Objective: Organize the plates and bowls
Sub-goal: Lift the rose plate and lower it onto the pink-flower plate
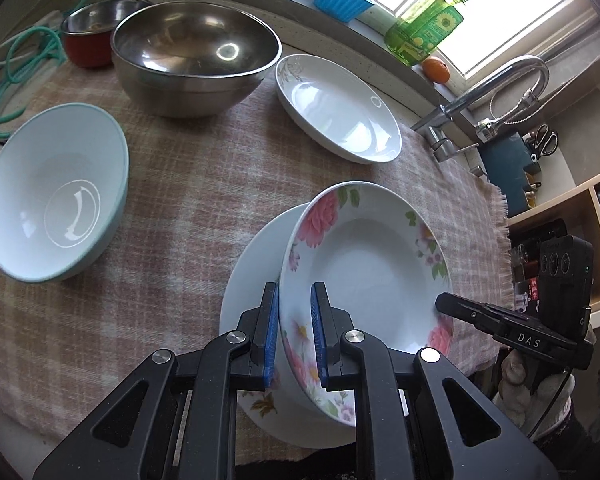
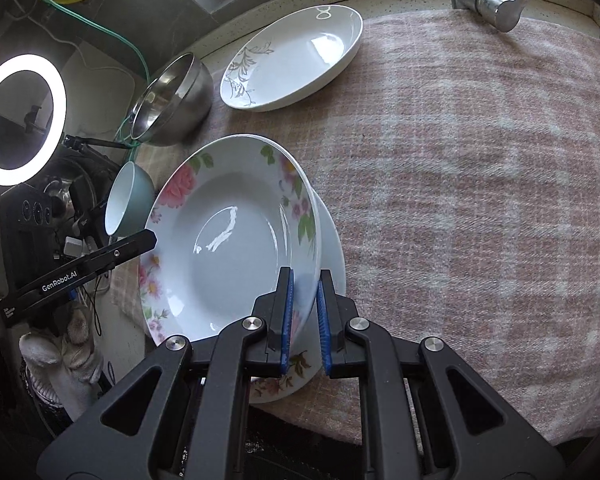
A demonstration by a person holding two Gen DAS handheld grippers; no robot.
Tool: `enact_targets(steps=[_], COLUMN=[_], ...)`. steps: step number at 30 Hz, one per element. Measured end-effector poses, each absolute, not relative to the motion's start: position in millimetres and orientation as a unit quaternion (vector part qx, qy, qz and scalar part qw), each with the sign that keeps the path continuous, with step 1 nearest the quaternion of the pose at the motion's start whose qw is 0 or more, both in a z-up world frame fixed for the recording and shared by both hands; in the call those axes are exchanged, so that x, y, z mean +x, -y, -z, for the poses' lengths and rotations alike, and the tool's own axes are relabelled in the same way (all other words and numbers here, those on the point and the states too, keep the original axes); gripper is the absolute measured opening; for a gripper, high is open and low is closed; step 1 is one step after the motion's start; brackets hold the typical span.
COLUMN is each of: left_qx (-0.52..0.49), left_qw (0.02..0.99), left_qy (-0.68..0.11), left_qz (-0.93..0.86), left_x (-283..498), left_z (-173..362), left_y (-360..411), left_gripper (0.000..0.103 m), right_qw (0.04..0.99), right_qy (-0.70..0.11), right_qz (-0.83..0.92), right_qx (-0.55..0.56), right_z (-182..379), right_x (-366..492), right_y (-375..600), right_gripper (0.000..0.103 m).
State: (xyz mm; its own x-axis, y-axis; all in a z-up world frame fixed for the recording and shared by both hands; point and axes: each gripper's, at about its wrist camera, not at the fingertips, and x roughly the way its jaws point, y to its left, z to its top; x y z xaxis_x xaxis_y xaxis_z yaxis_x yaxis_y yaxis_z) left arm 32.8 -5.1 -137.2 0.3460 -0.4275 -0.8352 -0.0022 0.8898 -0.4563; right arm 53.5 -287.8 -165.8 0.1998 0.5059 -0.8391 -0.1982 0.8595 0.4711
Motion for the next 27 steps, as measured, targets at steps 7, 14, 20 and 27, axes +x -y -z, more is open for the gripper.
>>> enact_targets(steps=[7,14,20,27], left_qx=[-0.189,-0.181,-0.178,-0.174], left_qw=[0.791,0.787,0.786,0.785], left_qy=[-0.566,-0.574,-0.578,-0.581], left_qz=[0.135,0.135,0.128,0.127], left_x=[27.2,22.8,23.4,22.8], left_z=[144.1,148.1,151.5,152.6], left_y=[4.1,3.0,1.0,0.8], left_gripper=[0.014,0.014,0.014,0.014], right_qw=[0.759,0.755,0.754,0.756], right_qy=[-0.6,-0.606,-0.609,-0.61], right_qz=[-0.226,-0.226,-0.226,-0.225], right_qx=[0.118,0.108,0.1,0.083], right_z=[173.1,176.0,179.0,178.7], right_x=[48.3,44.1,42.9,44.7], right_y=[280.0,275.8,270.2,261.9], right_gripper=[0.012,0.012,0.012,0.015])
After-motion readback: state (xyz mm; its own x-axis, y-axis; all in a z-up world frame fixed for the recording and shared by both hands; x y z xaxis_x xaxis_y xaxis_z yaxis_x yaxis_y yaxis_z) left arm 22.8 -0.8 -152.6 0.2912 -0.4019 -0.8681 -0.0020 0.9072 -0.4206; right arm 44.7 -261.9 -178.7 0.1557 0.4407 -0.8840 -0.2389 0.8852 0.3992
